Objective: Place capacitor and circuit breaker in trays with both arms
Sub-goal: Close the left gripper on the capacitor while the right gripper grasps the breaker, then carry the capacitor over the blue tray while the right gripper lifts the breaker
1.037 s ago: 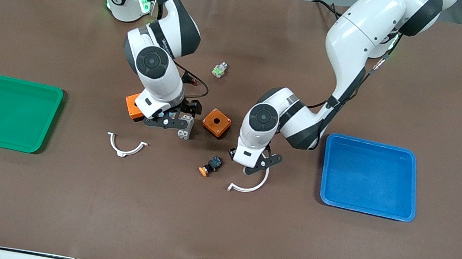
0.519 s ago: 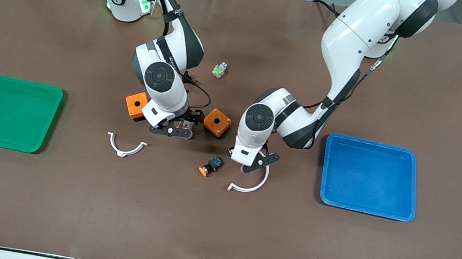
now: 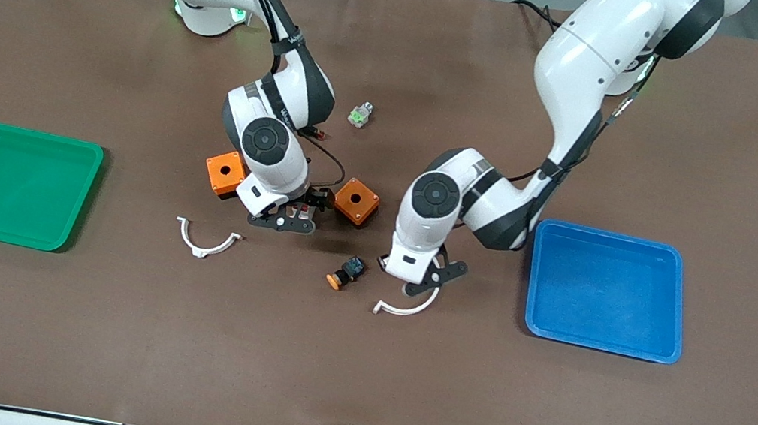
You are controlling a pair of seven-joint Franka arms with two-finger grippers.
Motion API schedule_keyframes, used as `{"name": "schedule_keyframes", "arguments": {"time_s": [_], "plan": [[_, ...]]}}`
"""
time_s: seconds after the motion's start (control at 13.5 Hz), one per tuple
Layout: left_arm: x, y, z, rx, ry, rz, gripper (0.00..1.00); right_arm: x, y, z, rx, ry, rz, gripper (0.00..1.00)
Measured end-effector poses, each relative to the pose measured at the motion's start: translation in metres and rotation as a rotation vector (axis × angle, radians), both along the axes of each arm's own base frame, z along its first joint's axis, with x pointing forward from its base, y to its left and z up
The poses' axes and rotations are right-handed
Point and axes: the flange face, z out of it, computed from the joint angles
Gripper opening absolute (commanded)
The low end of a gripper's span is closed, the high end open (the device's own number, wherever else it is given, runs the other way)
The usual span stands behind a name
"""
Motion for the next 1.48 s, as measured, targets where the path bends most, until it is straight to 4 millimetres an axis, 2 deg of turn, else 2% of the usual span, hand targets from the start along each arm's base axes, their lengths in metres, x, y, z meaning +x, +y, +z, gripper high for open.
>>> {"name": "schedule_keyframes", "arguments": {"time_s": [0.22,0.3,0.44,0.74,1.11,1.19,1.26,1.48], "plan": [[0.034,0.050,0.069,-0.004,-0.045,0.056,0.00,0.000,0.000,-0.011,0.001,-0.004,-0.008,0.80],[0.042,0.070,0.084,0.009,-0.040,0.065,0.00,0.001,0.000,-0.012,0.000,-0.003,-0.009,0.78],[0.053,0.113,0.097,0.052,-0.006,0.070,0.00,0.001,-0.001,-0.012,0.000,-0.003,-0.011,0.77],[0.059,0.205,0.081,0.107,0.069,0.050,0.00,0.001,-0.002,-0.011,-0.002,-0.003,-0.022,0.77],[0.046,0.343,0.063,0.135,0.156,-0.005,0.00,0.001,-0.002,-0.009,-0.005,0.002,-0.030,0.57],[0.044,0.361,0.057,0.131,0.156,0.000,0.00,0.001,-0.002,-0.009,-0.006,0.003,-0.031,0.54],[0.041,0.371,0.050,0.128,0.156,0.004,0.00,0.001,-0.002,-0.009,-0.006,0.003,-0.031,0.48],[0.029,0.376,0.025,0.123,0.155,0.004,0.00,0.001,-0.002,-0.009,-0.007,0.004,-0.032,0.28]]}}
